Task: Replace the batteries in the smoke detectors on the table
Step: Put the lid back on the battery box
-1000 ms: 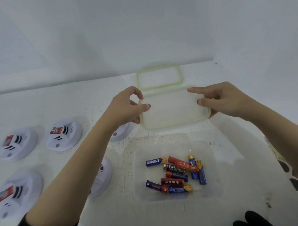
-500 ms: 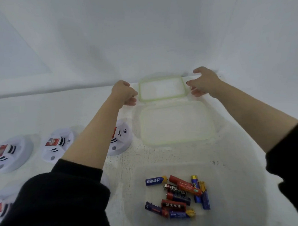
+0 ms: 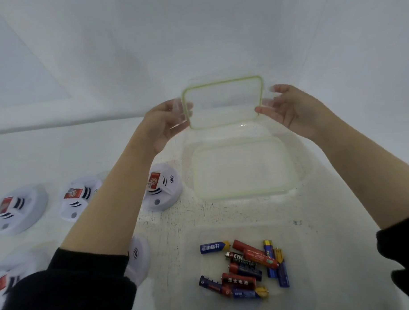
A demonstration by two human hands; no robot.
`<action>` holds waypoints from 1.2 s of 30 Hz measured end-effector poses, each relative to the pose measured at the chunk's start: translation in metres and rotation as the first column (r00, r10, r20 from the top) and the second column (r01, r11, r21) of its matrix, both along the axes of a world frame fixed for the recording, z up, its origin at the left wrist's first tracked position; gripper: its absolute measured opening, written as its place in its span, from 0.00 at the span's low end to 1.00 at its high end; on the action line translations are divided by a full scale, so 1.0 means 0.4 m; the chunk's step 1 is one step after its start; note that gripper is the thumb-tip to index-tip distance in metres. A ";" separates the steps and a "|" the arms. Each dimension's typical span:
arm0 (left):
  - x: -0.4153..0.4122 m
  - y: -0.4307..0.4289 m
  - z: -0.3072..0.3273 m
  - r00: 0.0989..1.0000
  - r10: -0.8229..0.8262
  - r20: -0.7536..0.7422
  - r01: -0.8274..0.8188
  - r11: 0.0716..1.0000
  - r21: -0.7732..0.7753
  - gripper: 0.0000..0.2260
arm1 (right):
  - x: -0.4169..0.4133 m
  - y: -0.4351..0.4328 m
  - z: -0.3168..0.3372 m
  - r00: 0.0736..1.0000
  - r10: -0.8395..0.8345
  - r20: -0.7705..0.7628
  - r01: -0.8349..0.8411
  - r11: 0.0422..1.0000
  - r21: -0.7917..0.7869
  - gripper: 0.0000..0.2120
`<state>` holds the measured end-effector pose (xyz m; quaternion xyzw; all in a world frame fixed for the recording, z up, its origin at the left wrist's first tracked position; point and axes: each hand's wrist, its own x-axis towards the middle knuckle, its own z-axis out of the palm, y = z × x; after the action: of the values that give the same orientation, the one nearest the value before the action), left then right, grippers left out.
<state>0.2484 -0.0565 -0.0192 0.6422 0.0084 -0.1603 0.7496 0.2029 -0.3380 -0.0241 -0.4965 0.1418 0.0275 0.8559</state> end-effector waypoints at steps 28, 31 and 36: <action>-0.564 0.107 0.058 0.984 -0.156 0.080 0.092 0.848 0.522 0.06 | -0.645 0.171 0.030 0.999 -0.035 -0.003 0.022 0.697 -0.717 0.11; -0.587 0.124 0.016 0.984 -0.135 0.119 0.042 0.817 0.576 0.06 | -0.674 0.204 0.010 0.999 -0.035 0.025 0.041 0.613 -0.789 0.12; -0.614 0.122 -0.018 0.977 -0.100 0.188 -0.024 0.827 0.562 0.06 | -0.688 0.232 -0.017 0.993 -0.027 0.111 0.111 0.456 -0.883 0.12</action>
<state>0.0029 -0.0077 -0.0266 0.8471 -0.0366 -0.0972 0.5211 -0.0725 -0.2453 -0.0310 -0.8637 0.1205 -0.1051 0.4780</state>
